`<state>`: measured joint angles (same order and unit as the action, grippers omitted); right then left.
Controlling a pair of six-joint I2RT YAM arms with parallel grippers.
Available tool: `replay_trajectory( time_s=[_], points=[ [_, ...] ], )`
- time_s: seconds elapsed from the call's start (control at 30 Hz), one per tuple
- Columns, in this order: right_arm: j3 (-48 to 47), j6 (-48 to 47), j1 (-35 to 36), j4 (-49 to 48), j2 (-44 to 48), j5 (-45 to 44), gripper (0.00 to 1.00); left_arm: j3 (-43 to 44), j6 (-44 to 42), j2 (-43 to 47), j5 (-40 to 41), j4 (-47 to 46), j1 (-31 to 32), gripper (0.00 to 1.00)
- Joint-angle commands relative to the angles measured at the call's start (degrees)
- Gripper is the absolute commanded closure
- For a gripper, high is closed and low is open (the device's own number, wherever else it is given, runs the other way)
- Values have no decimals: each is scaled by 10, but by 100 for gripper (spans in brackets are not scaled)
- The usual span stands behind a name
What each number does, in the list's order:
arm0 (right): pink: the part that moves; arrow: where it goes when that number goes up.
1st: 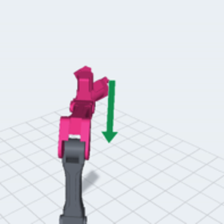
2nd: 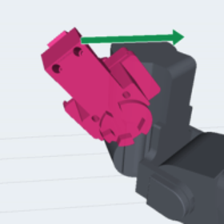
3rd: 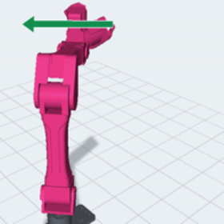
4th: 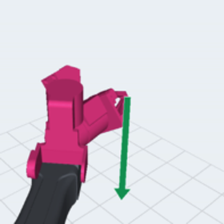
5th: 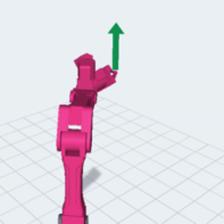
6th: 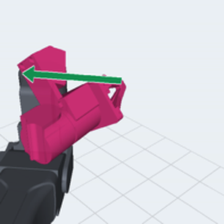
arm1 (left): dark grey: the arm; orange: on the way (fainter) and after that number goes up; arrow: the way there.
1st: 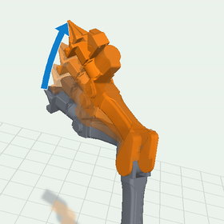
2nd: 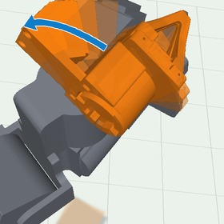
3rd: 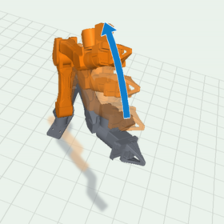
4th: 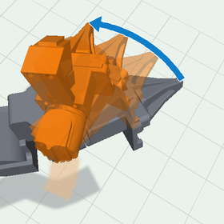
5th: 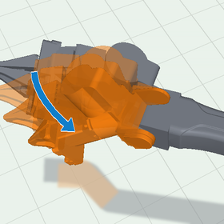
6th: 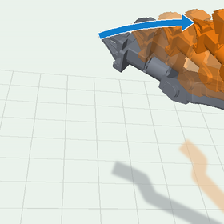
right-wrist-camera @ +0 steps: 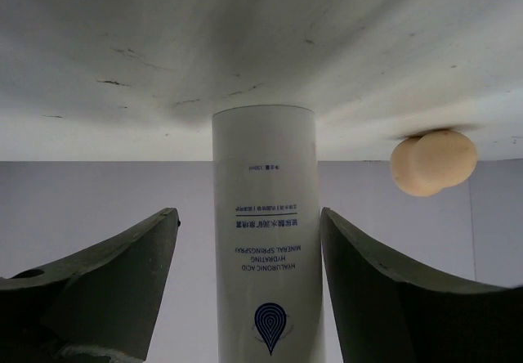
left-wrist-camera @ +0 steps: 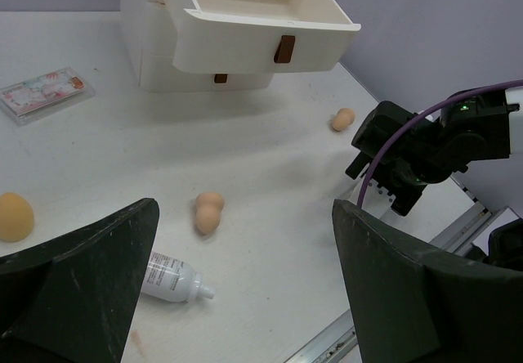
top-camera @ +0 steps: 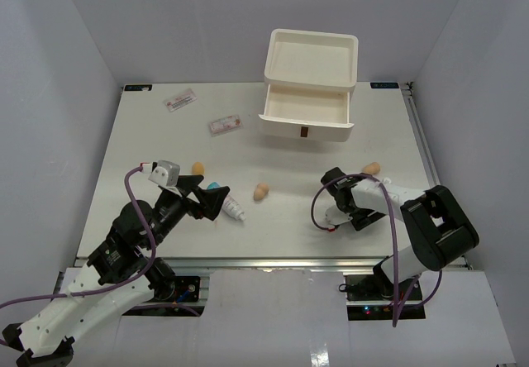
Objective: Organize the makeup
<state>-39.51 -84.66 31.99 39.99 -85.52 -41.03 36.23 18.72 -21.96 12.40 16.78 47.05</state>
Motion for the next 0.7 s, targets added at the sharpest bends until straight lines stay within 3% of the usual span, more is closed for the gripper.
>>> replay_trajectory(
  time_s=[0.0, 0.17, 0.4, 0.5, 0.67],
  points=[
    [0, -13, -7, 3, -7, -20, 26, -2, 4, 5, -11, -1, -2, 2],
    [-6, -9, -6, 12, 0, -6, 40, -2, 3, 3, -13, -1, -1, 2],
    [-15, 2, -6, 11, 21, 32, 69, -2, 4, 4, -13, -1, -2, 2],
    [-32, 13, -6, 22, 31, 61, 74, -2, 4, 4, -13, -1, -2, 2],
    [-126, 63, -6, 96, 56, 191, 77, -2, 4, 6, -13, -1, -1, 2]
  ],
)
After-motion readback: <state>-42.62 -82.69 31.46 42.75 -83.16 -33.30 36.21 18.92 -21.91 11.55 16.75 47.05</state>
